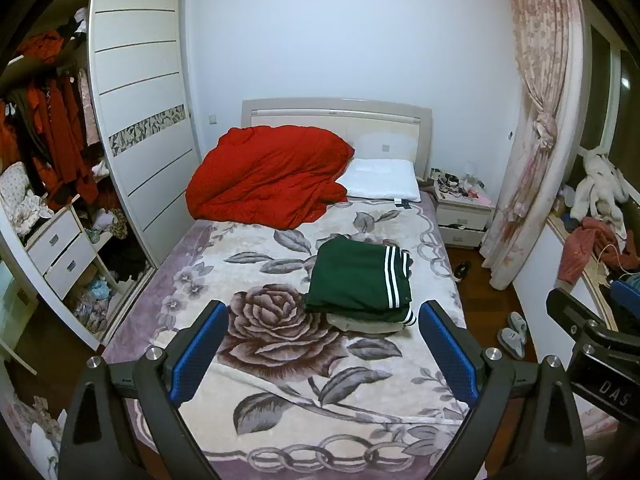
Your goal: Fold large clothes
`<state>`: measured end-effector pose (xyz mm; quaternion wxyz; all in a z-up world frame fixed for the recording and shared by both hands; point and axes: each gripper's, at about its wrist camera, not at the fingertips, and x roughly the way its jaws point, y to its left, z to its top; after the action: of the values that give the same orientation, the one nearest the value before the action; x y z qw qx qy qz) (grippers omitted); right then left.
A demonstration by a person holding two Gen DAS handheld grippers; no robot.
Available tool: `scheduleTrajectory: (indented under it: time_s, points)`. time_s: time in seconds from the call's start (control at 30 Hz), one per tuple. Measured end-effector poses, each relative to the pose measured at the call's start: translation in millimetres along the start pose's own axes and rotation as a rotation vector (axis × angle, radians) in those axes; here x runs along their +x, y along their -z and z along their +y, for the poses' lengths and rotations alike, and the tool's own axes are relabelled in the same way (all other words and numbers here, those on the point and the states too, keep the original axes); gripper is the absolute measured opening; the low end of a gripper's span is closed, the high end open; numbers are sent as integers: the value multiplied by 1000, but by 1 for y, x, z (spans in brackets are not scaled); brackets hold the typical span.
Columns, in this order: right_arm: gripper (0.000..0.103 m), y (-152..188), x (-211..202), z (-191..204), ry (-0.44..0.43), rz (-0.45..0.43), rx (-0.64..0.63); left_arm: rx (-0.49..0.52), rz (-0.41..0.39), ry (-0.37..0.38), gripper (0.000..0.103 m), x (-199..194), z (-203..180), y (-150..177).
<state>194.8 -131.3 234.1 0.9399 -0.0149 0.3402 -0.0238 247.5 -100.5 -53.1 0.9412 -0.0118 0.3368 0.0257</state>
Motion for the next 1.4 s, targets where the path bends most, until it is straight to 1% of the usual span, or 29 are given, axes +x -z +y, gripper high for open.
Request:
scheduleTrajectory:
  time_s: [0.73,1.4]
  points:
    - [103,9,-4,4,13,-17,-1,-1,-11,-5,97,-4,-1,-4]
    - [103,4,-7,3,15,-29,6,-7,-22,-10,97,-8,-1,-13]
